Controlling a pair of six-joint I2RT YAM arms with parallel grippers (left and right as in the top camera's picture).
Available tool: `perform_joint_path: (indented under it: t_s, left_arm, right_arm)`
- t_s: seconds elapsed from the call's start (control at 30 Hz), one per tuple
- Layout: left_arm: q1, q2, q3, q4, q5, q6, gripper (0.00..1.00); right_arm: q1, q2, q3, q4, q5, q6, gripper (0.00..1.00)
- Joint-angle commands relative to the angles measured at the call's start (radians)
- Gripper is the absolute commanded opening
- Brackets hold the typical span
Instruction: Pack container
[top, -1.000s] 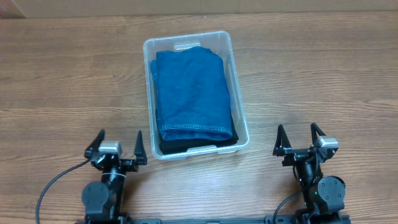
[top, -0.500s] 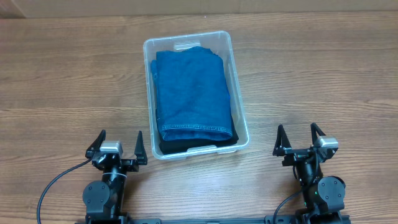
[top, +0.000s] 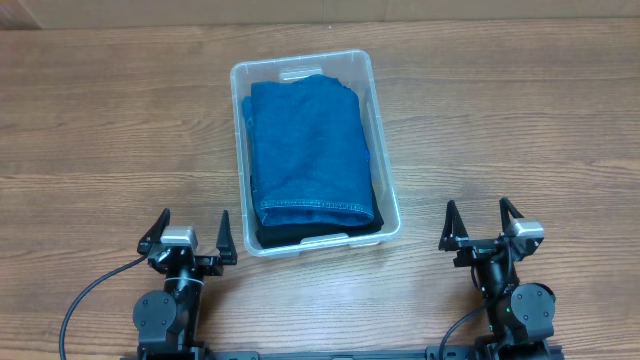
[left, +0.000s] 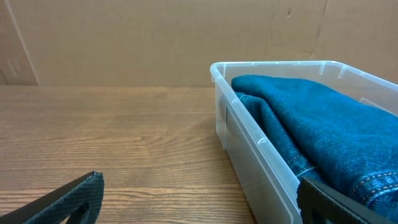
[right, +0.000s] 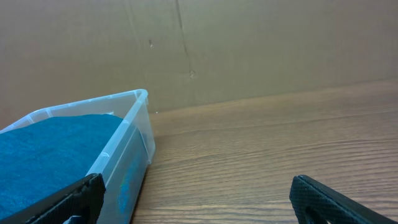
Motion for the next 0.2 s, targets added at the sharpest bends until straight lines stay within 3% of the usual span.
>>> perform_joint_path:
  t_s: [0.0, 0.17]
  left_arm:
    - [-0.007, -0.009, -0.005, 0.0, -0.009, 0.019, 1.0]
    - [-0.007, -0.009, -0.005, 0.0, -0.009, 0.019, 1.0]
  right_arm:
    - [0.0, -0.008, -0.01, 0.006, 0.009, 0.001, 1.0]
    - [0.0, -0.008, -0.01, 0.006, 0.009, 0.001, 1.0]
